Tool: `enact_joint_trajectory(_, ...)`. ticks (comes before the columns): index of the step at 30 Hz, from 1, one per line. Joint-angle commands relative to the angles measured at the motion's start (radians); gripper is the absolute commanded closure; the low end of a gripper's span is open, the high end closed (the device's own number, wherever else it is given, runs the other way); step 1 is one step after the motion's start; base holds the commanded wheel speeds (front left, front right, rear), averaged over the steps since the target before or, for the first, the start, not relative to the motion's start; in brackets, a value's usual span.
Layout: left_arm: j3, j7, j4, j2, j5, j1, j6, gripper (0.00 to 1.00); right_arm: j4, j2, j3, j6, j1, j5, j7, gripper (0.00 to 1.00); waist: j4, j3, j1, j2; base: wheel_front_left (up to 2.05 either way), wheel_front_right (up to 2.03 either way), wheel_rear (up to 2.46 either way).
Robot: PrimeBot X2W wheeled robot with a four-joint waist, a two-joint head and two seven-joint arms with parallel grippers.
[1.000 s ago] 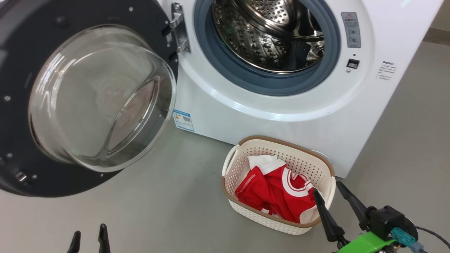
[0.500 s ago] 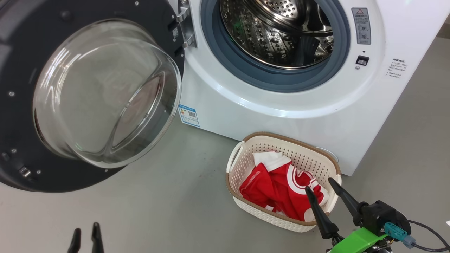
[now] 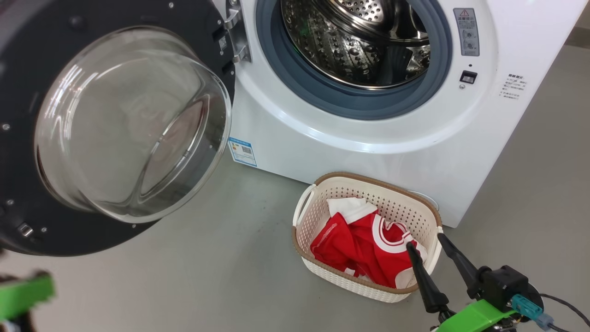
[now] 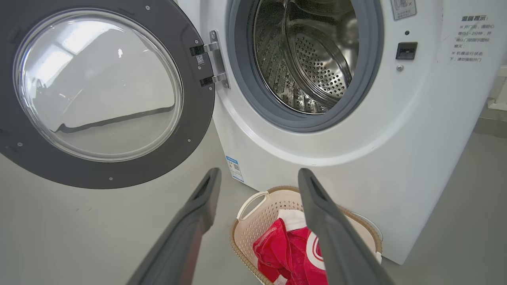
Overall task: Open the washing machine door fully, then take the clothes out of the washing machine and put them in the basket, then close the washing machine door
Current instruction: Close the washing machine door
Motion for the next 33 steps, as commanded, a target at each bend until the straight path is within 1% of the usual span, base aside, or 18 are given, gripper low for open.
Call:
enact_joint_trajectory(1, 0.053, -0.005, -0.031, 0.054, 0.007, -0.067, -0.007, 1.00, -0.029, 0.002, 0.011, 0.007, 0.002, -0.002, -0.006, 0.00, -0.002, 0.004, 0.0000, 0.0000, 0.00, 0.00, 0.00)
enact_joint_trajectory(4, 0.081, -0.005, -0.014, 0.143, 0.009, -0.182, -0.013, 1.00, -0.037, 0.007, -0.004, 0.007, 0.012, -0.009, -0.006, 0.00, -0.005, 0.015, 0.0000, 0.0000, 0.00, 0.00, 0.00)
enact_joint_trajectory(5, 0.077, -0.005, -0.001, 0.176, -0.001, -0.219, -0.013, 1.00, -0.040, 0.008, -0.011, 0.007, 0.015, -0.011, -0.006, 0.00, -0.007, 0.020, 0.0000, 0.0000, 0.00, 0.00, 0.00)
enact_joint_trajectory(10, 0.073, -0.005, 0.081, 0.346, -0.069, -0.369, -0.014, 1.00, -0.049, 0.013, -0.021, 0.007, 0.004, -0.026, -0.006, 0.00, -0.029, 0.060, 0.0000, 0.0000, 0.00, 0.00, 0.00)
enact_joint_trajectory(12, 0.080, -0.005, 0.139, 0.393, -0.104, -0.424, -0.014, 1.00, -0.051, 0.014, -0.023, 0.007, -0.004, -0.032, -0.006, 0.00, -0.035, 0.076, 0.0000, 0.0000, 0.00, 0.00, 0.00)
enact_joint_trajectory(15, 0.088, -0.005, 0.235, 0.440, -0.168, -0.496, -0.014, 1.00, -0.052, 0.013, -0.029, 0.007, -0.017, -0.039, -0.006, 0.00, -0.040, 0.099, 0.0000, 0.0000, 0.00, 0.00, 0.00)
enact_joint_trajectory(18, 0.084, -0.005, 0.364, 0.481, -0.249, -0.554, -0.014, 1.00, -0.052, 0.013, -0.035, 0.007, -0.025, -0.043, -0.006, 0.00, -0.041, 0.111, 0.0000, 0.0000, 0.00, 0.00, 0.00)
enact_joint_trajectory(21, 0.062, -0.005, 0.525, 0.530, -0.361, -0.606, -0.014, 1.00, -0.052, 0.013, -0.037, 0.007, -0.030, -0.046, -0.006, 0.00, -0.042, 0.120, 0.0000, 0.0000, 0.00, 0.00, 0.00)
enact_joint_trajectory(23, 0.036, 0.010, 0.640, 0.562, -0.456, -0.641, -0.014, 1.00, -0.051, 0.013, -0.037, 0.007, -0.032, -0.048, -0.006, 0.00, -0.043, 0.124, 0.0000, 0.0000, 0.00, 0.00, 0.00)
enact_joint_trajectory(25, 0.007, 0.058, 0.736, 0.597, -0.543, -0.676, -0.014, 1.00, -0.051, 0.012, -0.038, 0.007, -0.033, -0.049, -0.006, 0.00, -0.042, 0.128, 0.0000, 0.0000, 0.00, 0.00, 0.00)
enact_joint_trajectory(27, -0.016, 0.142, 0.813, 0.622, -0.637, -0.706, -0.014, 1.00, -0.051, 0.012, -0.037, 0.007, -0.034, -0.050, -0.006, 0.00, -0.043, 0.131, 0.0000, 0.0000, 0.00, 0.00, 0.00)
enact_joint_trajectory(28, -0.016, 0.142, 0.813, 0.622, -0.637, -0.706, -0.014, 1.00, -0.051, 0.012, -0.037, 0.007, -0.034, -0.050, -0.006, 0.00, -0.043, 0.131, 0.0000, 0.0000, 0.00, 0.00, 0.00)
enact_joint_trajectory(29, -0.032, 0.177, 0.840, 0.639, -0.665, -0.714, -0.014, 1.00, -0.051, 0.012, -0.036, 0.007, -0.035, -0.050, -0.006, 0.00, -0.044, 0.132, 0.0000, 0.0000, 0.00, 0.00, 0.00)
enact_joint_trajectory(31, -0.043, 0.264, 0.894, 0.653, -0.745, -0.730, -0.014, 1.00, -0.050, 0.010, -0.033, 0.007, -0.037, -0.050, -0.006, 0.00, -0.045, 0.135, 0.0000, 0.0000, 0.00, 0.00, 0.00)
enact_joint_trajectory(33, -0.063, 0.340, 0.926, 0.675, -0.797, -0.729, -0.014, 1.00, -0.049, 0.009, -0.029, 0.007, -0.037, -0.050, -0.006, 0.00, -0.046, 0.138, 0.0000, 0.0000, 0.00, 0.00, 0.00)
